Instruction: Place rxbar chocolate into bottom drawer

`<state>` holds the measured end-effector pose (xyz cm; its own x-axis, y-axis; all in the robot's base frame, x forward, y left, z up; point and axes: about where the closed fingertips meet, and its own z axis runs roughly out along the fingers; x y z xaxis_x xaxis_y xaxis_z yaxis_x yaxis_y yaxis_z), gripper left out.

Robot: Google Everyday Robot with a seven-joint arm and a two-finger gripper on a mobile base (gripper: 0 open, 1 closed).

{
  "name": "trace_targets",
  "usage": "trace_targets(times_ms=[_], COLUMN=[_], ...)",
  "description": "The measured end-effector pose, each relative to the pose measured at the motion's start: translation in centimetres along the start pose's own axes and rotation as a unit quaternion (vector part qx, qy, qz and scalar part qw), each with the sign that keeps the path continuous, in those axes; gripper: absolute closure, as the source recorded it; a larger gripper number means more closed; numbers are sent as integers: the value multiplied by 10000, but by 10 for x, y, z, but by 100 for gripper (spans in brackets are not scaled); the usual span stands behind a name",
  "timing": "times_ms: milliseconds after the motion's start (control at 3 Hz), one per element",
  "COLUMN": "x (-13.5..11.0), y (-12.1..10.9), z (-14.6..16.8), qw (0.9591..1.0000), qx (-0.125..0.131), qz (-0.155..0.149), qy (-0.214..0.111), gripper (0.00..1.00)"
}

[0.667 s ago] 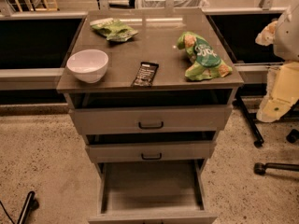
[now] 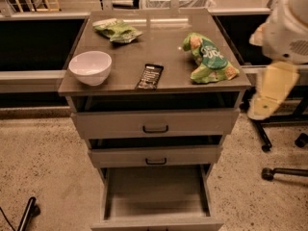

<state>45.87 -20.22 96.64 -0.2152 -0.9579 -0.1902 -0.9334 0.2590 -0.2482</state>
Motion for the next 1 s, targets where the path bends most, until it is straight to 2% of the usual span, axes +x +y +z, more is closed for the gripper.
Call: trace_targets(times_ms=[333, 667, 1000], x=[-42, -90, -128], y=[-36, -68, -91], z=[46, 105, 149], qw=[9996, 9977, 9953], qx=[-132, -404, -691], qz=[-230, -521, -662], qy=[34, 133, 112], gripper=[0, 0, 0])
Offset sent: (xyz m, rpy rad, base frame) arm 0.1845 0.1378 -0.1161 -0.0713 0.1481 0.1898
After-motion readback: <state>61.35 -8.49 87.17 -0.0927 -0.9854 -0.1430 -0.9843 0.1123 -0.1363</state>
